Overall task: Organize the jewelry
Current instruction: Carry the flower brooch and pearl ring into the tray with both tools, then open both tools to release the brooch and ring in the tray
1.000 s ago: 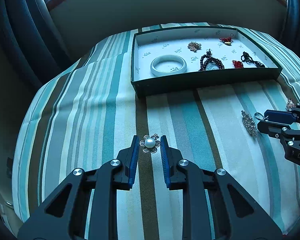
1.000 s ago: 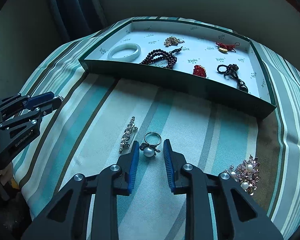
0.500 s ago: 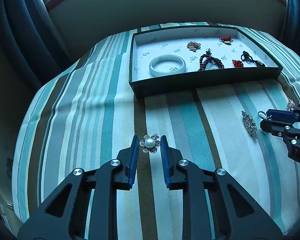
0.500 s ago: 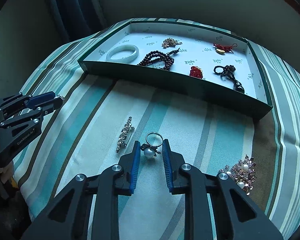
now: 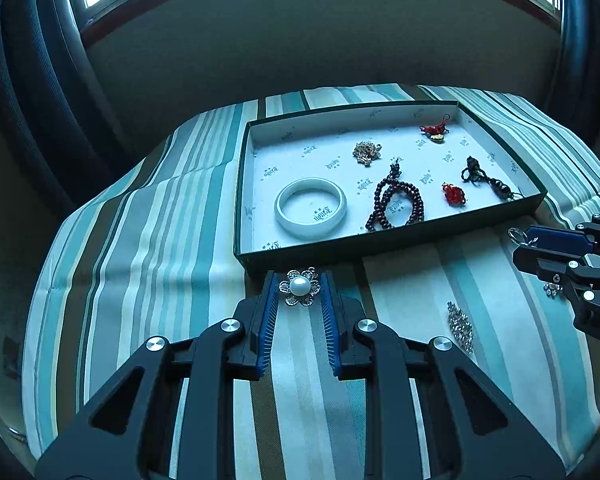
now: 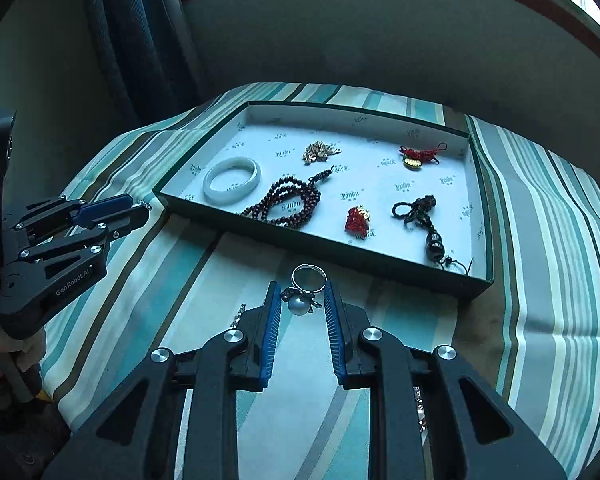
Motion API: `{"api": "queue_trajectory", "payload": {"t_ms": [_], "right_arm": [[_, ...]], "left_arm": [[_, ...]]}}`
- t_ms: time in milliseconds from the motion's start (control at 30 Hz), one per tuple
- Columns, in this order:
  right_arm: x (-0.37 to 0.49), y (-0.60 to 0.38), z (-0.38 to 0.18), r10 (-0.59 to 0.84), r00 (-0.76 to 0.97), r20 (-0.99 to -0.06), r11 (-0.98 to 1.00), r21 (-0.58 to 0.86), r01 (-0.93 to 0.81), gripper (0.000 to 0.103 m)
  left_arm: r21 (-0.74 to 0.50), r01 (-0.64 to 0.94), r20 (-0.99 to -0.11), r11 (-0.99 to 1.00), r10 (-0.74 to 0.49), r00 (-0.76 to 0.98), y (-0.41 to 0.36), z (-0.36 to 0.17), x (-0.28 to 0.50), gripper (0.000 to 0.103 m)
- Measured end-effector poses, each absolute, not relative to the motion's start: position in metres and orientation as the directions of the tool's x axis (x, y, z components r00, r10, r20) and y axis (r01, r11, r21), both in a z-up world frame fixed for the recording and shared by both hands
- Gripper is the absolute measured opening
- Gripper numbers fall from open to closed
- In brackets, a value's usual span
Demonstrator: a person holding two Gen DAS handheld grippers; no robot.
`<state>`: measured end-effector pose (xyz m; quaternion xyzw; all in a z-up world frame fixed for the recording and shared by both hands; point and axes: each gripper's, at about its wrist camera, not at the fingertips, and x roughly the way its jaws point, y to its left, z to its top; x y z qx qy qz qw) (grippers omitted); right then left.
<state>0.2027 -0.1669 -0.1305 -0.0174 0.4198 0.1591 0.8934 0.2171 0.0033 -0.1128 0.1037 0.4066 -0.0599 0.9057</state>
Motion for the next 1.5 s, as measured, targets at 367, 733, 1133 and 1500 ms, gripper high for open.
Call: {"api": "queue_trajectory", "payload": {"t_ms": [367,733,1133,1500], "right_arm": [[0.264,-0.175,-0.106,0.247,0.672,-0.698,0.957,0.068,-0.28,0.023],[0.327,-0.17,-0.13,0.232,0.645,-0.728,0.959,0.061,-0.276,0.023],[0.366,-0.165,-0.164,0.203,0.587,-0.784,0.963,0.051,-0.265,0.023],[0.367,-0.167,-0.172,0.208,0.573,-0.793,0.965,0.072,-0.251,0.024]], "left_arm": [[0.148,0.209,-0.691,0.967,-0.051,0.721,-0.021,-0.093,0.281,0.021],[0.166,0.223,-0.702,0.961,-0.044,0.711,-0.046,-0.113,0.359,0.021],[0.168,0.238,-0.786,0.957,-0.016,0.618,-0.05,-0.153,0.398,0.022],[0.167,0.249,-0.794,0.954,-0.02,0.608,-0.052,-0.154,0.4,0.045]]}}
